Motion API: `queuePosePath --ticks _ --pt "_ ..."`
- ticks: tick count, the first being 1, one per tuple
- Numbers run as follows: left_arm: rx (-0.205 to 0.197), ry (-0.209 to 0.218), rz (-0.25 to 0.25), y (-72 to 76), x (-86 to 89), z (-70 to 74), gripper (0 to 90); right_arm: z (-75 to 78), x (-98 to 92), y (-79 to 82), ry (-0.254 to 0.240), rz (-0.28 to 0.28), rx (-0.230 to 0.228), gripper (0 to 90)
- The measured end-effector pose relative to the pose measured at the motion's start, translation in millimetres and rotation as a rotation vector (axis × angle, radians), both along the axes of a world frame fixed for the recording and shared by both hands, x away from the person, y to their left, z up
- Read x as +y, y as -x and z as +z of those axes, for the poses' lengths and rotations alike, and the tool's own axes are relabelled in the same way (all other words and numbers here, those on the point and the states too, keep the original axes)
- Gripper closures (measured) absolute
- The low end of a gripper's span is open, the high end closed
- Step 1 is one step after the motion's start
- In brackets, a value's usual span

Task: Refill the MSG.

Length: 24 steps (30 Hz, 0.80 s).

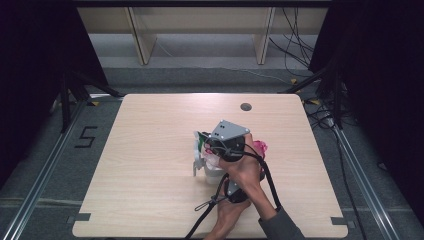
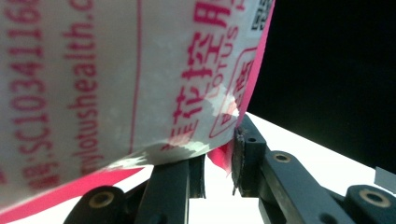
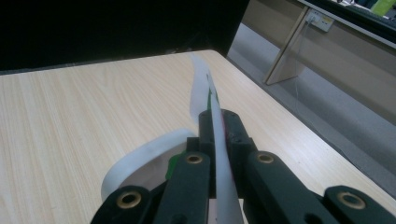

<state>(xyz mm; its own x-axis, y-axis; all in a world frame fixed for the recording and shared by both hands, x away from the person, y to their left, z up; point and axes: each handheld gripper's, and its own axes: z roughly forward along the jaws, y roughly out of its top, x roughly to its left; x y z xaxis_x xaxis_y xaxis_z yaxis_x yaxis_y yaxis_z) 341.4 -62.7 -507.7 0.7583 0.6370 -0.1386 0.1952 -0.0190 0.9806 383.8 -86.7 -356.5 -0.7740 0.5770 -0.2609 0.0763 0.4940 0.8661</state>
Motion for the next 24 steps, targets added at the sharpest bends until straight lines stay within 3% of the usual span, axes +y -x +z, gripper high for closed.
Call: queuePosePath --ticks 1,5,9,10,14,17,18,22,23,24 --pt "0.000 0.001 -0.002 -0.2 0.0 0.2 76.9 -0.5 0.5 2.4 -0.017 -0.015 0.034 89.4" --pt "-0.002 0.001 -0.001 -0.1 -0.1 -0.2 76.9 0.3 -0.4 1.2 -0.009 -0.003 0.015 89.4" --pt "-0.001 -0.003 -0.003 -0.2 -0.2 -0.7 76.8 0.6 -2.0 2.2 -0.025 -0.013 0.031 89.4" --pt "0.003 0.015 0.001 0.2 -0.9 -0.8 76.8 0.8 -2.3 2.6 -0.031 -0.009 0.039 89.4" --pt "0.002 -0.011 -0.004 -0.3 0.5 -1.3 76.7 1.6 -3.7 2.3 -0.021 0.000 0.023 89.4" --pt "0.009 0.017 -0.006 0.9 -1.0 -1.7 76.6 1.4 -5.0 1.8 -0.030 0.007 0.029 89.5" --pt "0.001 -0.018 -0.013 0.3 0.7 -1.7 76.6 1.8 -5.7 2.1 -0.035 0.010 0.031 89.5" --pt "0.010 -0.048 -0.012 0.3 2.3 -2.7 76.4 3.1 -9.8 1.9 -0.043 0.011 0.029 89.5" --pt "0.019 -0.037 0.016 2.0 2.4 -3.0 76.3 3.5 -11.1 2.7 -0.061 0.003 0.042 89.5" --pt "0.000 0.008 0.040 0.8 -0.3 -3.1 76.3 4.2 -12.3 3.0 -0.061 0.006 0.048 89.6"
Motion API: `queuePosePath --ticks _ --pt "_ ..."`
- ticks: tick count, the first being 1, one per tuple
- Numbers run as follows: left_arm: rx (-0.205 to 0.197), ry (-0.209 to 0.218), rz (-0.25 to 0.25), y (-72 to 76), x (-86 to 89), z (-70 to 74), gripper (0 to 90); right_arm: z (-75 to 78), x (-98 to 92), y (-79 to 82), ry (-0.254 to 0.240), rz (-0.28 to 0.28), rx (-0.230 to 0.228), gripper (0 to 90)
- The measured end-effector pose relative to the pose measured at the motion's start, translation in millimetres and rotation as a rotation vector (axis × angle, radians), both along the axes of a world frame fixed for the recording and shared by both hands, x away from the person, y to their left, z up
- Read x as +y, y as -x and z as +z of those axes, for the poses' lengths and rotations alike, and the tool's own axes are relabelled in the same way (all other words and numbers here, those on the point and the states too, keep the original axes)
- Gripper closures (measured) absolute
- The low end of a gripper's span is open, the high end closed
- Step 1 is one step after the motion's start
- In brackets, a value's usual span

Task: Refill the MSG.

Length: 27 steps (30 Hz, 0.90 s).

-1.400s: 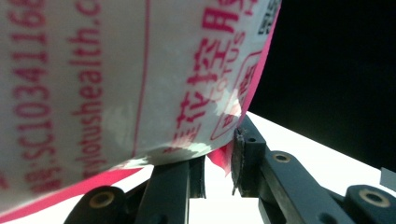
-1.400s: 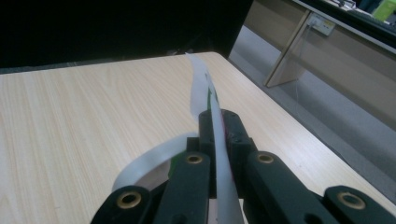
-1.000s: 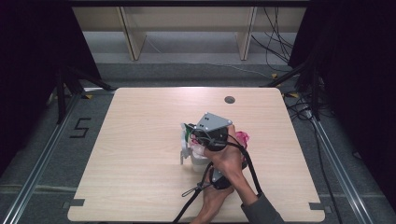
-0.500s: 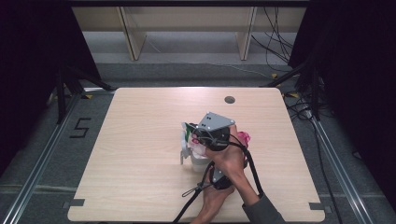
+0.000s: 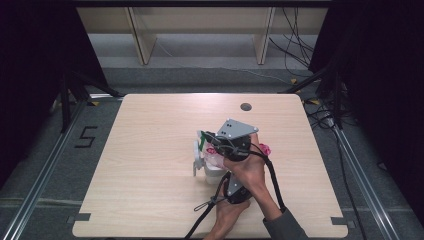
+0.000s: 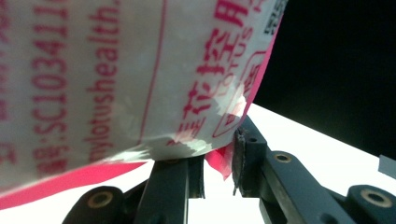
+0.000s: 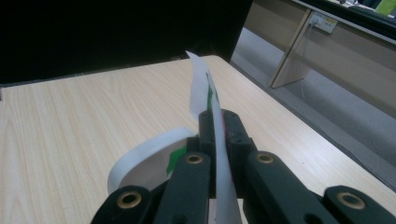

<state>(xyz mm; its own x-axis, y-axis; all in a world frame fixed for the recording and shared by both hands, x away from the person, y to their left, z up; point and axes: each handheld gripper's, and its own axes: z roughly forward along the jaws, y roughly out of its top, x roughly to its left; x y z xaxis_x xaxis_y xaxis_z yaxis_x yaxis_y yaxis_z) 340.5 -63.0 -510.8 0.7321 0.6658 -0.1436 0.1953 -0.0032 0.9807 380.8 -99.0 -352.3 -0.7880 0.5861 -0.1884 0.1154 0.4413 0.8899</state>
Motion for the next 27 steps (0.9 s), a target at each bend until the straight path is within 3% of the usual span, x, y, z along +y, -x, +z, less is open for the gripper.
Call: queuePosePath --ticks 1,2,3,9,11,22,23,27 --pt "0.001 -0.006 -0.009 -0.5 0.1 -0.1 76.3 0.6 -1.0 -0.5 0.006 0.006 -0.016 89.7" --pt "0.019 -0.060 -0.033 0.4 3.1 -0.4 76.3 1.6 -2.3 0.2 0.012 0.011 -0.014 89.8" --pt "0.016 -0.074 -0.029 0.3 3.2 -0.9 76.3 1.9 -3.3 0.5 0.010 0.006 -0.022 89.8" --pt "0.024 -0.075 -0.027 1.0 2.4 -2.4 76.0 4.4 -9.9 3.0 -0.005 0.004 0.009 90.0" --pt "0.029 -0.080 -0.027 1.5 3.1 -2.8 75.9 4.5 -11.1 2.6 0.005 0.012 -0.013 90.0" --pt "0.050 -0.111 -0.038 1.6 6.4 -5.9 70.8 9.7 -25.8 10.4 0.001 0.010 -0.031 90.0" --pt "0.054 -0.074 -0.028 2.9 4.7 -7.0 70.0 10.0 -28.1 11.2 -0.005 0.010 -0.040 90.0" --pt "0.062 -0.071 -0.037 3.1 7.0 -7.8 68.7 12.8 -40.2 15.2 -0.029 0.007 -0.043 90.0"
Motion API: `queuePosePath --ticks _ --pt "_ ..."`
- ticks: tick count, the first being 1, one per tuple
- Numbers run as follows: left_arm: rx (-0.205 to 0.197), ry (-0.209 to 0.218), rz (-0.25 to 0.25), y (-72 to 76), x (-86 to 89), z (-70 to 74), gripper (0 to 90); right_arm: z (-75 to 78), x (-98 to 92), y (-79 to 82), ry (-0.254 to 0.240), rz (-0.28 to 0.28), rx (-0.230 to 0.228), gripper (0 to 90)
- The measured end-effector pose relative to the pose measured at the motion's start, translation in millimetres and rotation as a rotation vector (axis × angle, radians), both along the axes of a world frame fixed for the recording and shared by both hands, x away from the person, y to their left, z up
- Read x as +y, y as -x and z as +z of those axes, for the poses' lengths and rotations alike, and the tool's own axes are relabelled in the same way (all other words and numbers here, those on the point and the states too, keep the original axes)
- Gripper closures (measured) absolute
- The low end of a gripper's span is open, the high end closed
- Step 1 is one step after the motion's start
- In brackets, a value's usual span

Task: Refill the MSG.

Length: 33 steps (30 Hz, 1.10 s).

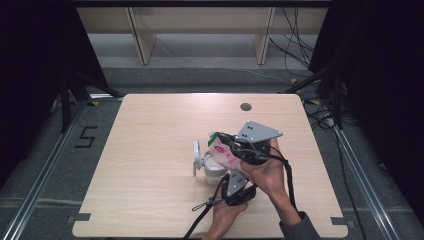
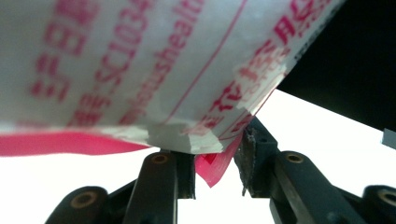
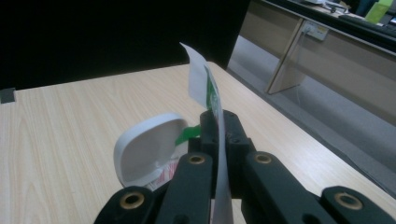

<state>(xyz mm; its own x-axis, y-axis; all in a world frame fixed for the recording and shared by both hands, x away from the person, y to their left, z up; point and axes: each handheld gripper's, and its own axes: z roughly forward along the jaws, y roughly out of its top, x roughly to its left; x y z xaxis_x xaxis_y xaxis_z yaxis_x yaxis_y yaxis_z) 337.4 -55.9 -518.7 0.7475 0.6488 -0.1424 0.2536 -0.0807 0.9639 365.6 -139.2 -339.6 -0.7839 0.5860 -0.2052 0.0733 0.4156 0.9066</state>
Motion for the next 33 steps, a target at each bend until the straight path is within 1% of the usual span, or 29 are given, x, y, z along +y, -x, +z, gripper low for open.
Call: queuePosePath --ticks 3,4,6,7,8,9,10,11,12,13,14,15,16,17,18,19,21,22,23,24,25,26,27,28,29,30,31,32,33 --pt "-0.016 -0.010 -0.004 0.8 0.6 1.0 67.7 3.5 -9.7 1.2 -0.031 -0.003 0.010 90.0" --pt "-0.016 -0.016 -0.009 1.0 1.2 0.9 67.1 3.5 -11.2 2.9 -0.052 -0.019 0.020 90.0" --pt "-0.014 -0.021 -0.008 1.7 2.0 -0.1 66.1 5.0 -15.8 4.3 -0.042 -0.017 0.016 90.0" --pt "-0.014 -0.029 -0.011 1.6 2.7 -0.5 65.5 5.2 -17.8 3.6 -0.045 -0.012 0.001 90.0" --pt "-0.010 -0.040 -0.026 1.2 3.7 -0.2 64.5 4.8 -19.1 5.3 -0.050 -0.021 0.016 90.0" --pt "-0.005 -0.044 -0.033 1.1 4.5 -0.1 63.6 4.4 -21.0 4.4 -0.054 -0.011 0.014 90.0" --pt "0.000 -0.040 -0.028 1.6 5.6 -0.1 63.4 4.2 -23.4 4.4 -0.059 -0.018 0.009 90.0" --pt "0.004 -0.046 -0.029 1.7 6.4 0.1 63.3 4.1 -25.8 4.0 -0.069 -0.011 0.014 90.0" --pt "0.014 -0.048 -0.029 2.1 7.0 0.7 62.1 3.9 -27.7 5.0 -0.083 -0.023 0.023 90.0" --pt "0.014 -0.048 -0.029 2.1 7.0 0.7 60.2 4.5 -30.5 4.7 -0.076 -0.022 0.013 90.0" --pt "0.021 -0.054 -0.030 4.0 8.1 2.2 58.5 4.2 -33.3 6.5 -0.093 -0.032 0.035 90.0" --pt "0.021 -0.054 -0.030 4.0 8.1 2.2 57.4 4.5 -35.7 5.7 -0.091 -0.030 0.011 90.0" --pt "0.031 -0.056 -0.035 4.9 9.4 3.2 56.0 4.9 -38.4 6.8 -0.097 -0.026 0.027 90.0" --pt "0.039 -0.058 -0.040 5.9 11.1 4.3 54.6 4.6 -41.2 9.0 -0.118 -0.045 0.046 90.0" --pt "0.049 -0.060 -0.045 7.5 11.6 5.1 53.8 4.8 -43.6 8.9 -0.119 -0.042 0.046 90.0" --pt "0.058 -0.075 -0.048 8.2 12.8 6.2 52.9 4.2 -46.3 8.0 -0.120 -0.037 0.032 90.0" --pt "0.062 -0.060 -0.051 7.4 13.4 5.8 49.9 1.8 -51.9 7.8 -0.145 -0.038 0.049 90.0" --pt "0.069 -0.063 -0.043 7.9 14.3 5.9 48.2 0.7 -53.9 8.6 -0.161 -0.046 0.065 90.0" --pt "0.077 -0.082 -0.043 8.2 16.0 6.5 46.4 -0.5 -57.8 6.8 -0.153 -0.036 0.044 90.0" --pt "0.083 -0.068 -0.033 8.7 16.5 6.1 44.9 -1.9 -59.3 7.8 -0.165 -0.038 0.066 90.0" --pt "0.084 -0.055 -0.044 8.5 17.7 5.6 43.7 -3.4 -61.1 7.9 -0.174 -0.035 0.079 90.0" --pt "0.097 -0.058 -0.033 9.9 18.9 6.2 41.8 -5.0 -63.0 7.9 -0.187 -0.031 0.090 90.0" --pt "0.091 -0.080 -0.014 10.4 21.3 7.0 39.8 -6.0 -65.7 6.6 -0.180 -0.034 0.064 90.0" --pt "0.093 -0.047 -0.017 11.3 21.0 5.9 38.7 -7.4 -66.9 7.1 -0.194 -0.041 0.079 90.0" --pt "0.103 -0.056 0.000 12.9 23.0 6.5 38.3 -8.4 -69.0 7.4 -0.193 -0.050 0.085 90.0" --pt "0.109 -0.037 -0.009 12.9 24.1 6.4 36.8 -9.6 -70.0 8.7 -0.210 -0.051 0.112 90.0" --pt "0.114 -0.046 0.004 14.0 26.1 7.4 35.4 -10.8 -71.9 7.7 -0.208 -0.062 0.090 90.0" --pt "0.109 -0.058 -0.005 13.2 28.4 7.5 34.3 -11.6 -73.8 7.8 -0.199 -0.050 0.099 90.0" --pt "0.113 -0.062 0.011 14.9 29.1 7.9 33.3 -13.0 -74.2 8.5 -0.215 -0.050 0.111 90.0"
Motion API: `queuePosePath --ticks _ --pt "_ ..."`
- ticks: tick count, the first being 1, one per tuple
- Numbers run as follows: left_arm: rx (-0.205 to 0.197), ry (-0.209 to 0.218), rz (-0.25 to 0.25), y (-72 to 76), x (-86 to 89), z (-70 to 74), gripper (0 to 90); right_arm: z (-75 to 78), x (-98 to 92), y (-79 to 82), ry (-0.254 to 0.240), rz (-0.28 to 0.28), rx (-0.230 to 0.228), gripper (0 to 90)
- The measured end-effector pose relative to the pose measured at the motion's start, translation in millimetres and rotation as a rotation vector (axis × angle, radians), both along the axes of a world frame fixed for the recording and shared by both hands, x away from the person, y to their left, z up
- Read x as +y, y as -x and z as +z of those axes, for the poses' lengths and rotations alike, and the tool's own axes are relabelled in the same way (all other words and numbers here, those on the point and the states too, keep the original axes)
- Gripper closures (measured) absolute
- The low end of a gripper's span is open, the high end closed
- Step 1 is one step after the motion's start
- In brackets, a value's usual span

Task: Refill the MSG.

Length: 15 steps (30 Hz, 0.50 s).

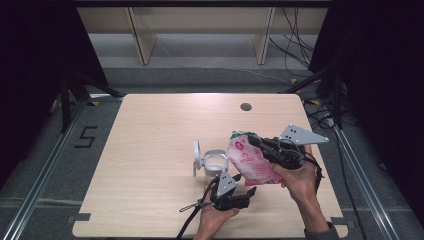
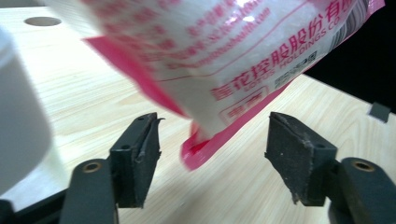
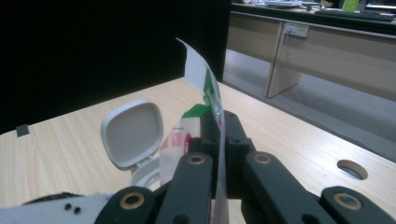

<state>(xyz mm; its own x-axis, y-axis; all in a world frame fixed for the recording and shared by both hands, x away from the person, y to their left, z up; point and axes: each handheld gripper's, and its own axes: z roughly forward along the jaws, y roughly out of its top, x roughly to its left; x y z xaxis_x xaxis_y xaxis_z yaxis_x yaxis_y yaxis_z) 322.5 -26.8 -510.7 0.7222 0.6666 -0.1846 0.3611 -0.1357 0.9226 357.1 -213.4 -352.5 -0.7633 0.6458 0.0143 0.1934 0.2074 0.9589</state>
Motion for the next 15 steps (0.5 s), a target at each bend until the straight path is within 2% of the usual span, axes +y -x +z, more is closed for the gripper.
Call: queuePosePath --ticks 2,3,5,8,9,11,13,15 --pt "0.006 -0.010 0.003 1.2 2.5 -1.4 33.0 -1.8 -3.1 -0.3 0.005 0.004 -0.009 90.0" --pt "0.004 -0.017 -0.005 1.6 3.7 -2.2 32.4 -2.9 -4.2 1.1 -0.003 -0.021 -0.010 90.0" --pt "0.010 -0.018 -0.025 5.3 5.7 -4.6 31.7 -4.5 -7.4 0.8 -0.002 -0.014 -0.001 90.0" --pt "0.017 -0.039 -0.053 11.1 11.4 -5.3 30.6 -7.5 -11.8 0.8 -0.006 -0.028 -0.005 90.0" --pt "0.014 -0.053 -0.050 13.8 13.4 -4.2 30.6 -8.9 -13.0 -0.9 -0.005 -0.015 -0.016 90.0" --pt "0.003 -0.044 -0.055 17.1 16.7 -3.1 30.5 -10.9 -15.0 0.6 -0.003 -0.040 0.012 90.0" --pt "0.009 -0.031 -0.048 19.1 20.0 -1.4 30.3 -13.1 -16.2 -1.2 -0.003 -0.035 0.006 90.0" --pt "-0.004 -0.045 -0.054 19.4 24.3 0.0 29.8 -15.2 -16.1 -0.8 -0.013 -0.035 0.018 90.0"
